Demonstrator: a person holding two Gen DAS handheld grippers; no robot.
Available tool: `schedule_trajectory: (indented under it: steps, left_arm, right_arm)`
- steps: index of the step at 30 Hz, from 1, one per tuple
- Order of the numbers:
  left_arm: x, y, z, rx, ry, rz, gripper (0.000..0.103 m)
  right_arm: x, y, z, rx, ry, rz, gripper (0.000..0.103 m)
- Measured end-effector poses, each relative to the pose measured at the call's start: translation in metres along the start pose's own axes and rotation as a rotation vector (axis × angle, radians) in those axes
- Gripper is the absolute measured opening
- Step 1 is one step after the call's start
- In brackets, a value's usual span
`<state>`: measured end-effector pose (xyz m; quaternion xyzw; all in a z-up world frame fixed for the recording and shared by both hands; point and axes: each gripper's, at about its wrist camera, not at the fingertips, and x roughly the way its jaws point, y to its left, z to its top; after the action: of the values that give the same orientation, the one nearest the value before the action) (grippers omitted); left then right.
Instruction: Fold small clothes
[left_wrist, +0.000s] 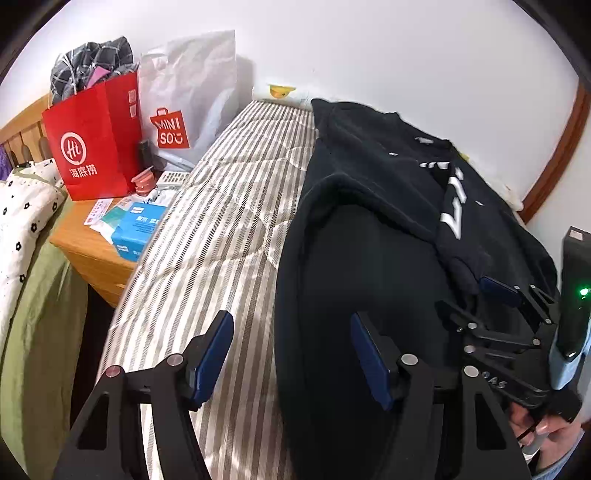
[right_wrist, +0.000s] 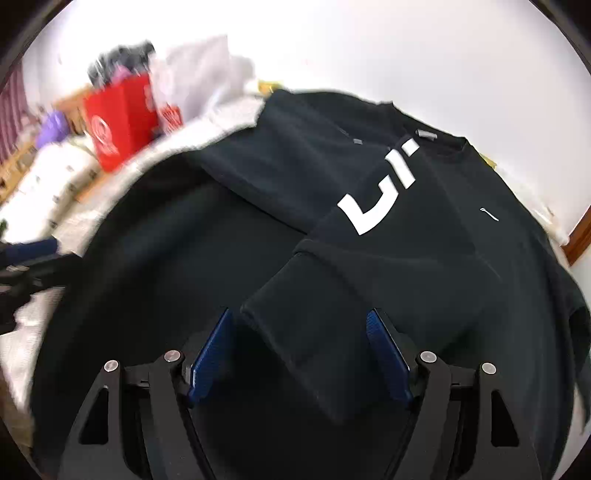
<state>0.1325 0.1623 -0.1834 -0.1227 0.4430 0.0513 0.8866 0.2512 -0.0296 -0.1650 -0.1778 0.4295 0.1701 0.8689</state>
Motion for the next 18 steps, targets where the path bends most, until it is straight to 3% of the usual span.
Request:
schedule_trajectory:
  steps: [1, 2, 3, 4, 7, 13, 15, 18]
  left_arm:
    - [0.006, 0.000, 0.002, -0.004, 0.011, -0.001, 0.063]
    - [0.010, -0.001, 0.003, -0.007, 0.018, -0.004, 0.063]
    - [0.012, -0.002, 0.004, -0.009, 0.020, -0.007, 0.063]
    - [0.016, -0.003, 0.005, -0.009, 0.020, -0.010, 0.063]
    - [0.020, -0.008, 0.007, -0.004, 0.021, -0.007, 0.063]
    - [0.023, -0.017, 0.015, 0.011, 0.017, 0.001, 0.063]
    - [0.025, -0.020, 0.018, 0.011, 0.015, 0.001, 0.063]
    - [0.027, -0.024, 0.023, 0.007, 0.015, 0.006, 0.063]
  right_arm:
    - [0.000, -0.001, 0.003, -0.005, -0.028, -0.010, 0.068]
    - [-0.001, -0.004, 0.004, -0.009, -0.036, -0.035, 0.037]
    - [-0.002, -0.009, 0.007, -0.024, -0.031, -0.058, 0.019]
    - [-0.005, -0.019, 0.011, -0.019, -0.035, -0.024, 0.005]
    - [-0.024, -0.065, 0.017, 0.089, -0.087, -0.005, 0.005]
    - [-0.054, -0.182, 0.018, 0.302, -0.152, -0.136, 0.005]
    - [-0.053, -0.222, 0.014, 0.372, -0.142, -0.176, 0.005]
    - [-0.041, -0.275, 0.001, 0.478, -0.086, -0.237, 0.014]
